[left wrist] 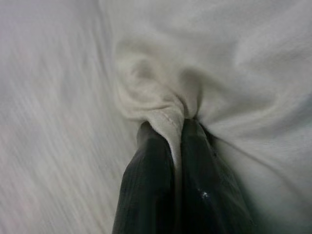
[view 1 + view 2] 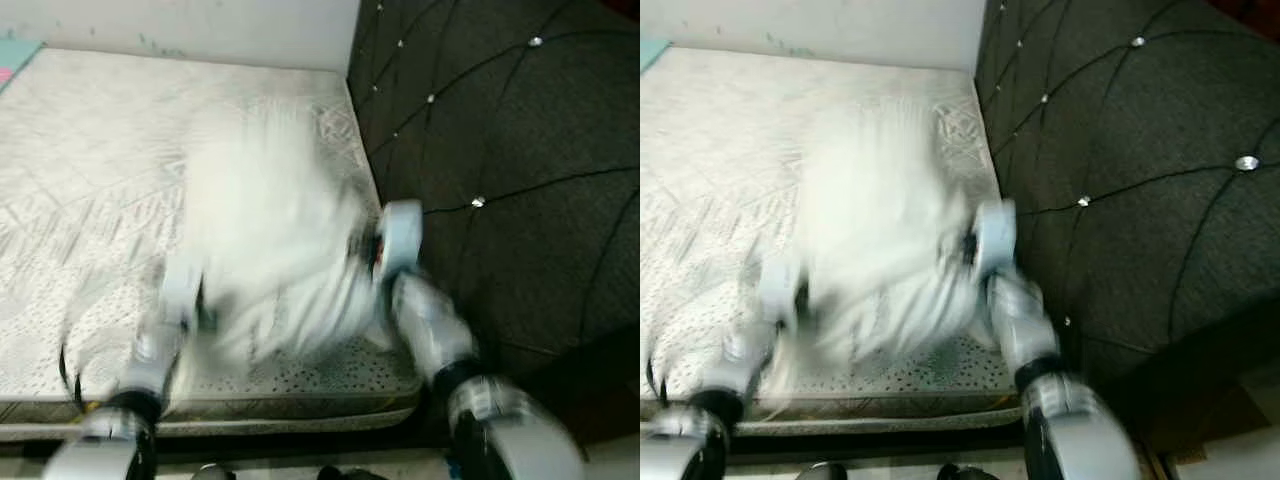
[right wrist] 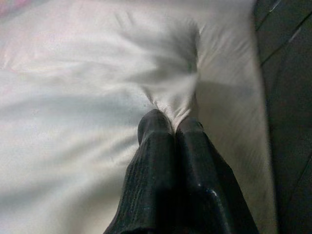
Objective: Clean up the room
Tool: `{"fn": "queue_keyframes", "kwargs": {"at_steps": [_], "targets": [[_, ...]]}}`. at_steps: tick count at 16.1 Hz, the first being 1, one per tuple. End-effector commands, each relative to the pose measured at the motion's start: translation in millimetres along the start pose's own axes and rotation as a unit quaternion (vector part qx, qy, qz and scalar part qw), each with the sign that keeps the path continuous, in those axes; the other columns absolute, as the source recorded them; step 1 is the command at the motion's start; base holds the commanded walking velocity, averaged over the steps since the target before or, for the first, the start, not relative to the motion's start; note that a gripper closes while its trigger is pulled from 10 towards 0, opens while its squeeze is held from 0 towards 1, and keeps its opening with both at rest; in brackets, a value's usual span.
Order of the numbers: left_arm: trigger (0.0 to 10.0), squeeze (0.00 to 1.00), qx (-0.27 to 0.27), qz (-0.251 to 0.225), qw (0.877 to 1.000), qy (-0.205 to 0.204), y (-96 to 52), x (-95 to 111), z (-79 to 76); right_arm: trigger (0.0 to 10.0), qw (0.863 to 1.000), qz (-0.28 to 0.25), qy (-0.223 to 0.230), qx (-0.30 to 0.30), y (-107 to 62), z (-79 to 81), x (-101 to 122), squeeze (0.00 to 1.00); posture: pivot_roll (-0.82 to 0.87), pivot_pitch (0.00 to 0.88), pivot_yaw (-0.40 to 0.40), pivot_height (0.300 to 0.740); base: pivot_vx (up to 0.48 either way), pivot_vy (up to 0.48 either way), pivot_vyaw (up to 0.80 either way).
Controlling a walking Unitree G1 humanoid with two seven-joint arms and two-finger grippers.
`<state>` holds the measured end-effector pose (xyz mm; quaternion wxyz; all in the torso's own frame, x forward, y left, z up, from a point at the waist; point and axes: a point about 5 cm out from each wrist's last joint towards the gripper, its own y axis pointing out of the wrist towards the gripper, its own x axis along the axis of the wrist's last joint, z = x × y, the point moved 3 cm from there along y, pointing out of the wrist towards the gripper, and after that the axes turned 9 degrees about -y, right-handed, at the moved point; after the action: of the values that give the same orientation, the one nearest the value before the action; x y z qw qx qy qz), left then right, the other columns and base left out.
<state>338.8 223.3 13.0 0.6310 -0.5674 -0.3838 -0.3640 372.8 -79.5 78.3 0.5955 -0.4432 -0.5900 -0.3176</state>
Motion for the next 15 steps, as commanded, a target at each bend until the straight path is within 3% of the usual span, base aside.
{"fn": "queue_keyframes", "kwargs": {"at_steps": [1, 3, 6, 9, 15], "targets": [[10.0, 0.0, 0.032, -0.019, 0.997, -0.06, 1.7, 18.7, 20.5, 10.0, 0.997, -0.051, -0.024, 0.051, -1.6, 10.3, 26.1, 0.0, -0.11, 0.0, -0.103, 0.74, 0.0, 0.0, 0.0], [10.0, 0.0, 0.066, 0.005, 0.99, -0.123, -2.1, 5.4, 35.6, 10.0, 0.993, -0.03, -0.048, 0.105, -22.8, 25.6, 5.3, 0.0, -0.11, 0.0, -0.097, 0.74, 0.0, 0.0, 0.0], [10.0, 0.0, 0.067, 0.014, 0.988, -0.137, -2.8, 1.6, 36.4, 10.0, 0.992, -0.03, -0.064, 0.109, -23.4, 23.7, 8.8, 0.0, -0.11, 0.0, -0.087, 0.74, 0.0, 0.0, 0.0], [10.0, 0.0, 0.077, 0.031, 0.978, -0.191, -4.9, -6.3, 34.9, 10.0, 0.988, -0.018, -0.084, 0.125, -22.6, 23.7, 16.3, 0.0, -0.1, 0.0, -0.081, 0.74, 0.0, 0.0, 0.0], [10.0, 0.0, 0.074, -0.036, 0.969, -0.232, -10.0, 9.6, 39.0, 10.0, 0.993, -0.031, -0.071, 0.091, -21.1, 19.1, 24.4, 0.0, -0.09, 0.0, -0.076, 0.74, 0.0, 0.0, 0.0]]}}
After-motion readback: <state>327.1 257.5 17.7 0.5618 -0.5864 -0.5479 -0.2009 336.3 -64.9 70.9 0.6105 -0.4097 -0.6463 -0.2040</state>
